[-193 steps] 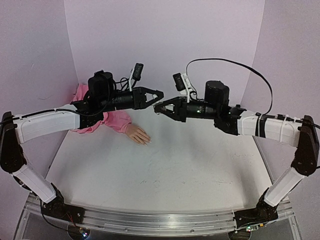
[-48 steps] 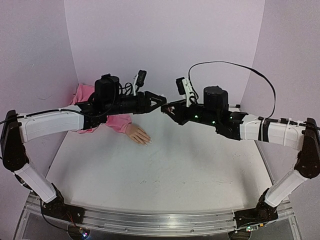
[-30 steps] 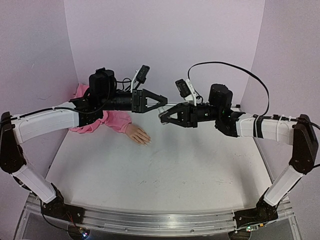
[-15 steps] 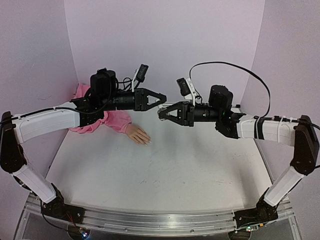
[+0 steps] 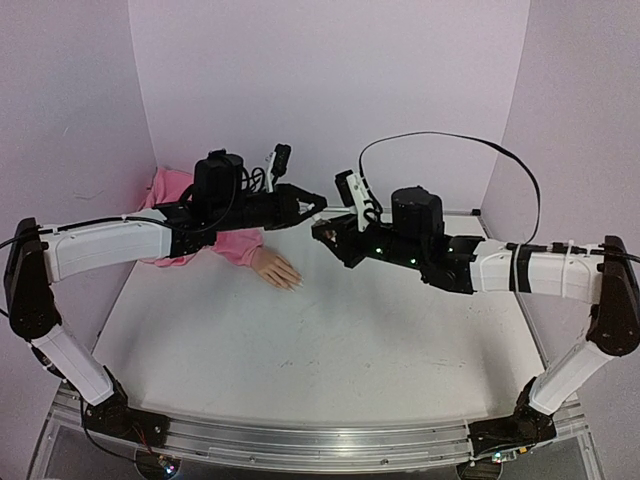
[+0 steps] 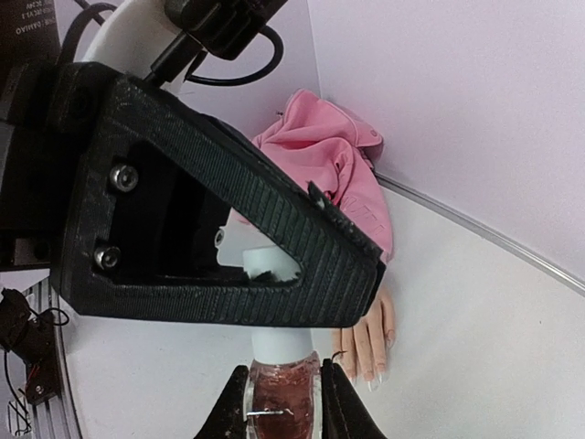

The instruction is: Paint the nails

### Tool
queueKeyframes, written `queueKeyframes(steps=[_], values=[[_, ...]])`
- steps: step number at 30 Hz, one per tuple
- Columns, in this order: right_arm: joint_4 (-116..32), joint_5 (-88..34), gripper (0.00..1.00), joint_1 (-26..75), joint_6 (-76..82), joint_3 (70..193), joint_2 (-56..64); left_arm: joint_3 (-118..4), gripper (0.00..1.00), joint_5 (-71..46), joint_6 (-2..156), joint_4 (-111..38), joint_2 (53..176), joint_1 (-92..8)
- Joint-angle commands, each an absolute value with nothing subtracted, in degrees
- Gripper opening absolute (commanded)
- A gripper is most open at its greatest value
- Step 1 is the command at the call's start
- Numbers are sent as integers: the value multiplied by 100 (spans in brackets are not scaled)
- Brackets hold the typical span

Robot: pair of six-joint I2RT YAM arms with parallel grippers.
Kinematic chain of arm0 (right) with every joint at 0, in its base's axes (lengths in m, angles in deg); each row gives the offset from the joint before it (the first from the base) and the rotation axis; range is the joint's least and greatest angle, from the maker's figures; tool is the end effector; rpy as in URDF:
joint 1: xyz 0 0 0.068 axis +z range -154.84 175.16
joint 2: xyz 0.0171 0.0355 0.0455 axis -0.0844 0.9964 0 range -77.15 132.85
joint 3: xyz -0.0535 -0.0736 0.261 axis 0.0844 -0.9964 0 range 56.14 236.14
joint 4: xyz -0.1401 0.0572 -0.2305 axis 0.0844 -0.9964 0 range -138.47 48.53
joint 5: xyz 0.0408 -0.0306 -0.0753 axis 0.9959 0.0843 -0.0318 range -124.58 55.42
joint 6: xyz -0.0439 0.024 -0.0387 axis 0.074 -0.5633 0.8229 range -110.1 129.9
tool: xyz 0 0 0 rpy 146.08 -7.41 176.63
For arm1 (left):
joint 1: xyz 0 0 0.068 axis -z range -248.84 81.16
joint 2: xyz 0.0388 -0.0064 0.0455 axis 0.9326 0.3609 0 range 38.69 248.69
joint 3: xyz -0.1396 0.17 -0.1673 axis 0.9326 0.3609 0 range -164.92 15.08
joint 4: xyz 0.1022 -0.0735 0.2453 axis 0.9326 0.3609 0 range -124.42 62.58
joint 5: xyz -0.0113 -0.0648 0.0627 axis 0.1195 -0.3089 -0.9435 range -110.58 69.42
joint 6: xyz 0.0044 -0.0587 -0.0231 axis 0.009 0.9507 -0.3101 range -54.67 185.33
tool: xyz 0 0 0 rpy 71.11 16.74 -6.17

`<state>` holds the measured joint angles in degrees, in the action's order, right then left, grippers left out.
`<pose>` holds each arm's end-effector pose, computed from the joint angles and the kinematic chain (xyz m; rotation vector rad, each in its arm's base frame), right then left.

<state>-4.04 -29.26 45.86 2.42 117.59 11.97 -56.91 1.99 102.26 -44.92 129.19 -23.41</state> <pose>0.2466 0.3085 0.3342 -0.6128 1.3284 0.9022 0.2714 -0.3022 0.3388 0.4656 1.8546 -1.3611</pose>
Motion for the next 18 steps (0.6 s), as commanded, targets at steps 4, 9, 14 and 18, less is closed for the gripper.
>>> queueKeyframes(steps=[4,9,14,18], values=[[626,-1809,0,4246,-11,11602,865,-5876,16,782,10225,-4523,12666,-2195],[846,-210,0,3788,-322,11434,841,-5627,53,782,10034,-4515,12298,-2208],[864,1256,0,3675,-395,11514,935,-5529,89,1143,9945,-4515,12053,-2278],[863,1920,0,3667,-578,11693,1129,-5529,90,1508,10129,-4375,11960,-2507]])
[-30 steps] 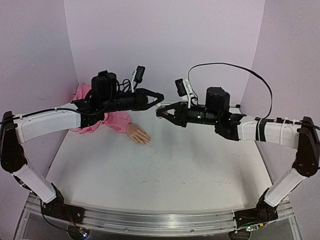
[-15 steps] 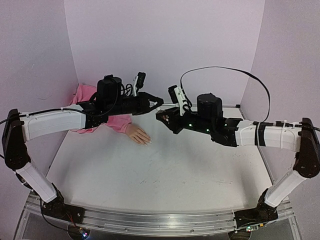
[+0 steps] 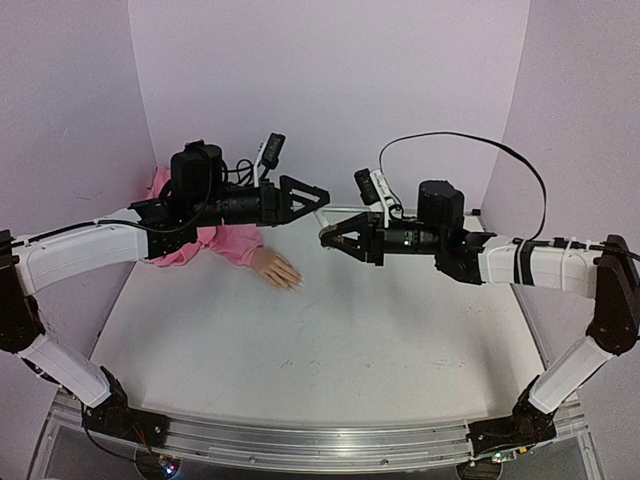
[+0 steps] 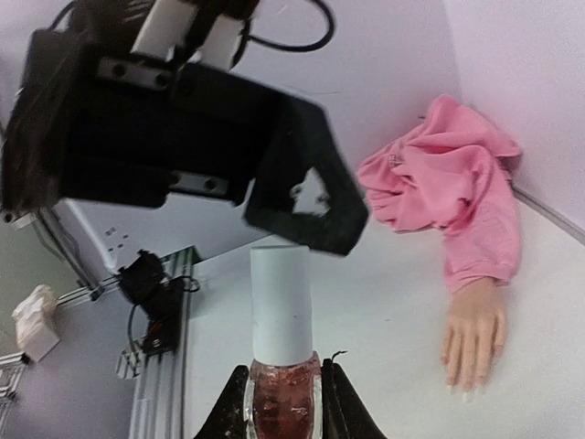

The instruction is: Paint the nails

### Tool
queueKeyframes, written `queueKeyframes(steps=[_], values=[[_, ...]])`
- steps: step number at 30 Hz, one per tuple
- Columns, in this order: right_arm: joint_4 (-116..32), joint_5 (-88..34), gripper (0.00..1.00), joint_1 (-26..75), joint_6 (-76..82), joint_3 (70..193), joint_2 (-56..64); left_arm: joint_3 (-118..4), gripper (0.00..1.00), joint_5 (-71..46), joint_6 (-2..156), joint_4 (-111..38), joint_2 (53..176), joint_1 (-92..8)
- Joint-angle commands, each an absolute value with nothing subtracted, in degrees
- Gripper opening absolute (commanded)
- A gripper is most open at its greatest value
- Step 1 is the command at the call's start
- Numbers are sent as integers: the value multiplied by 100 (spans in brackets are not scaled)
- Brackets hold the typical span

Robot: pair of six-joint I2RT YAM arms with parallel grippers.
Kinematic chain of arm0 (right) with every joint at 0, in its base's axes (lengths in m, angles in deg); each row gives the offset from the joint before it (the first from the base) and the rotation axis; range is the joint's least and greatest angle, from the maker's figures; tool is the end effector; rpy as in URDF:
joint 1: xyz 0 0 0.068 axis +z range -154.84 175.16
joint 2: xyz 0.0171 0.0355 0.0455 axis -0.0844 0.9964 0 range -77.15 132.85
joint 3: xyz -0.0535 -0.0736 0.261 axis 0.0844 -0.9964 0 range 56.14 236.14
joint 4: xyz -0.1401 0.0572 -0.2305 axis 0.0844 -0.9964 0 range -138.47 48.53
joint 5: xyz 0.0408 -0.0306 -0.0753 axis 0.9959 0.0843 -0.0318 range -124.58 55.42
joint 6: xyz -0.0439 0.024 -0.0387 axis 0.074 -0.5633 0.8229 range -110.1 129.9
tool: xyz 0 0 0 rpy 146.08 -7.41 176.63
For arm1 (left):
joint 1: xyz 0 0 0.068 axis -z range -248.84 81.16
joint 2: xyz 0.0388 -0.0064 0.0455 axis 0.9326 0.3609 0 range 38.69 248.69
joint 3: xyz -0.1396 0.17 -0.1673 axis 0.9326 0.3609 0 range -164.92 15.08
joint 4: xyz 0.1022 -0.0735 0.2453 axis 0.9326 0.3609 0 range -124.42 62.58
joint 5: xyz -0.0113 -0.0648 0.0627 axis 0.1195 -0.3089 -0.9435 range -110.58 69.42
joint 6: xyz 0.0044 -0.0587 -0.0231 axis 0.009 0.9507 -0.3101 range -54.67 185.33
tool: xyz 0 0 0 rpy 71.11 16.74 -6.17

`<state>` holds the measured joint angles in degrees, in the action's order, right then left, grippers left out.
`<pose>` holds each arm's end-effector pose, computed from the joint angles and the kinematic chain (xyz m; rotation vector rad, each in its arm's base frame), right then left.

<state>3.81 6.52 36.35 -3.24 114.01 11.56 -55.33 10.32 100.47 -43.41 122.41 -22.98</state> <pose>0.2614 0.2713 0.3268 -0.9621 1.1533 1.2474 0.2418 -0.2852 0.3693 0.6318 1.7608 -1.4721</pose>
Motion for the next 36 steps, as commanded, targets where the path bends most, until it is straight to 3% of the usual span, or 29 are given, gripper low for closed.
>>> queueKeyframes(steps=[1,3,9,18,26,36], values=[[863,1956,0,3665,-613,11721,1161,-5608,88,1633,10145,-4172,11994,-2545],[857,1955,0,3665,-616,11763,1223,-5877,83,1748,9993,-3560,12085,-2569],[664,1825,0,3667,-486,11887,1331,-6654,81,1695,9236,-1534,12187,-2560],[277,1845,0,3672,-254,12064,1461,-6999,76,1959,8896,-961,12311,-2481],[85,1851,0,3673,-140,12079,1443,-7225,52,1920,8924,-866,12537,-2459],[46,1877,0,3673,-144,12048,1429,-7507,43,1986,8880,-689,12814,-2420]])
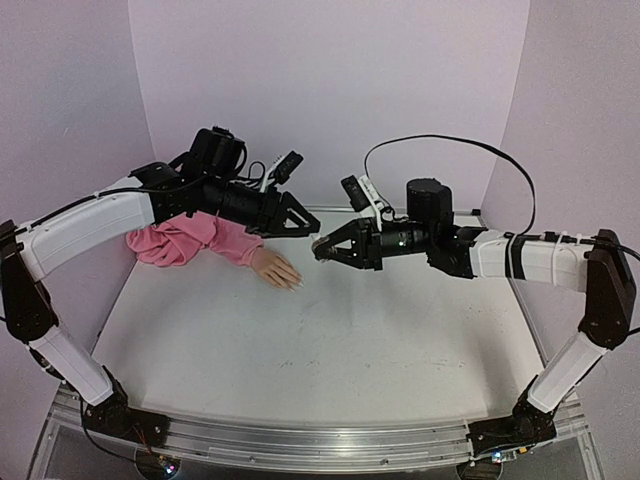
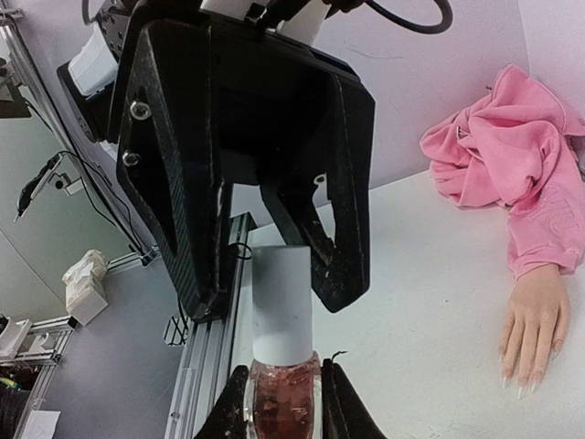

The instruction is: Paint the nails

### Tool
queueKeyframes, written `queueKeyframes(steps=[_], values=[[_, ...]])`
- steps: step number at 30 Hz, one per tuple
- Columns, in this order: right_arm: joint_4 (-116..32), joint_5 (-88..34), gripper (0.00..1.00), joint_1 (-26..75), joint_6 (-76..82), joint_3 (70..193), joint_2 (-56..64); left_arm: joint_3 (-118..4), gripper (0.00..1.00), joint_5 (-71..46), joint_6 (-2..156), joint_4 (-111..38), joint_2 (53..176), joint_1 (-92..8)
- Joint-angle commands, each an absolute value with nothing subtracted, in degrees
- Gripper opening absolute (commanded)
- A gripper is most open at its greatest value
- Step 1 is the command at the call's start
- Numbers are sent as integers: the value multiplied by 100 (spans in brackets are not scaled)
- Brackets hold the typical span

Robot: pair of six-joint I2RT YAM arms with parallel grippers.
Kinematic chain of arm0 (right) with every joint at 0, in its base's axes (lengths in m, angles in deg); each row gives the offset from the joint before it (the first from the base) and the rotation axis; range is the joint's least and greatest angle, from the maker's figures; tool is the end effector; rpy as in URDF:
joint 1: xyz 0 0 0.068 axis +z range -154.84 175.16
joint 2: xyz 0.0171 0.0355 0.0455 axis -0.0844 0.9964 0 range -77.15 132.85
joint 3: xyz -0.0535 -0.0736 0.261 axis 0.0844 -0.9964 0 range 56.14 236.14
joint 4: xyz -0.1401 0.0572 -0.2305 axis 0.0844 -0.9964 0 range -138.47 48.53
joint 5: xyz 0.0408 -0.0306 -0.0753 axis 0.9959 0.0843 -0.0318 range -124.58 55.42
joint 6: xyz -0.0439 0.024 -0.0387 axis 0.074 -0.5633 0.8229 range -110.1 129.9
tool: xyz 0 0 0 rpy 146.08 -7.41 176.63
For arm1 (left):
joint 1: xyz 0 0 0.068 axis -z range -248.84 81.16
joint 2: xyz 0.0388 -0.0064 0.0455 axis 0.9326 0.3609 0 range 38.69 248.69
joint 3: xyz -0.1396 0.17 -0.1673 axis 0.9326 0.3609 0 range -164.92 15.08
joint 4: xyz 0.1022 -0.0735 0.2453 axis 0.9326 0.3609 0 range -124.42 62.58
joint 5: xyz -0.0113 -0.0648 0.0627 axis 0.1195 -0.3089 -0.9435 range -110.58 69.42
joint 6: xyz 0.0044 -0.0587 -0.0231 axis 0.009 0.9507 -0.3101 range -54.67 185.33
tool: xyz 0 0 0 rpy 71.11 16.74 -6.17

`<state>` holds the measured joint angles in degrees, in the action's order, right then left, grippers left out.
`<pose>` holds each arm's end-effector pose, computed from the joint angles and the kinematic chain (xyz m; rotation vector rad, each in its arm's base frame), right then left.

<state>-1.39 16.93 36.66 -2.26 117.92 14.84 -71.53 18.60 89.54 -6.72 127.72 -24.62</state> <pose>0.2647 0.2850 0.3198 -1.1386 1.1584 1.3627 0.2469 -0.2833 0.3740 0.8457 2.1371 -1.3918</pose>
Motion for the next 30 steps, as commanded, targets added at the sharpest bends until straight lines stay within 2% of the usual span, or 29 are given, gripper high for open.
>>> queueKeyframes(steps=[1,15,30], values=[[39,1877,0,3673,-142,12041,1428,-7509,41,1979,8880,-685,12819,-2420],[-52,1744,0,3673,-89,12056,1417,-7527,18,1854,8858,-631,12822,-2367],[-243,1514,0,3674,73,12057,1431,-7524,1,1307,8738,-489,12542,-2366]])
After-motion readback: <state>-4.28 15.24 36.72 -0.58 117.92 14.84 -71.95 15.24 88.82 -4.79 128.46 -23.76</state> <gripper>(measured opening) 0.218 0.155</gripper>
